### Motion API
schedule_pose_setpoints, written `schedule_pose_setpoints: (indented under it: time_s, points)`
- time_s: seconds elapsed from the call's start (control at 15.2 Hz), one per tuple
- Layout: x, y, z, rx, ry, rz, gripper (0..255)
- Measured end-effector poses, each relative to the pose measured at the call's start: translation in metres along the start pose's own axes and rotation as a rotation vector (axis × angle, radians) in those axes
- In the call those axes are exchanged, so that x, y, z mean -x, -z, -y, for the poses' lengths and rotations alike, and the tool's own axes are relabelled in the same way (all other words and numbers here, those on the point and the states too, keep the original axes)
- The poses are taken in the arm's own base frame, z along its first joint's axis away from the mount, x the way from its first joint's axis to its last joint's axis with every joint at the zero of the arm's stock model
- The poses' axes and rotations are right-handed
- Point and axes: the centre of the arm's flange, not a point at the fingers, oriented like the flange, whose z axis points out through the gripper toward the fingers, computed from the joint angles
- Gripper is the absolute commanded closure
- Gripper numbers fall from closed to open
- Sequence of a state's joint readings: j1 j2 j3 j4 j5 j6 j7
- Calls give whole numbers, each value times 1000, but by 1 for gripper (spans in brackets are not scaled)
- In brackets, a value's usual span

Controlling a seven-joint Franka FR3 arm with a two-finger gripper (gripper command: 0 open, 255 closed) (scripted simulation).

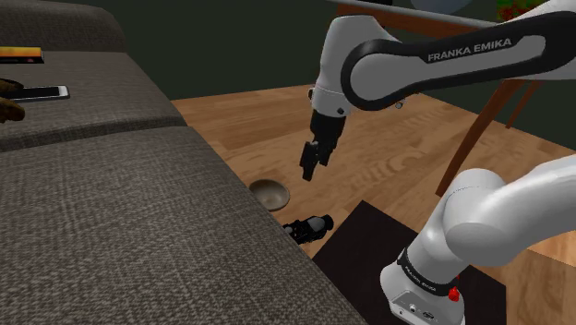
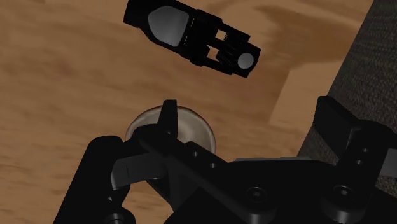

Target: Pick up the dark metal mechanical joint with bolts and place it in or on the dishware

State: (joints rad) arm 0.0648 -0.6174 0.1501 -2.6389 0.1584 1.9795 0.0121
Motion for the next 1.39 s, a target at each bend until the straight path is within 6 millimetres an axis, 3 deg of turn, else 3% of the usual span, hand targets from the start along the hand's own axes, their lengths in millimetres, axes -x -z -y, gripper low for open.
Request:
schedule_pose_setpoints:
  time_s: [0.79, 1.39]
  points:
    - [-21, -155, 51, 78, 7, 67, 0]
    - [-20, -206, 52, 84, 8, 72, 0]
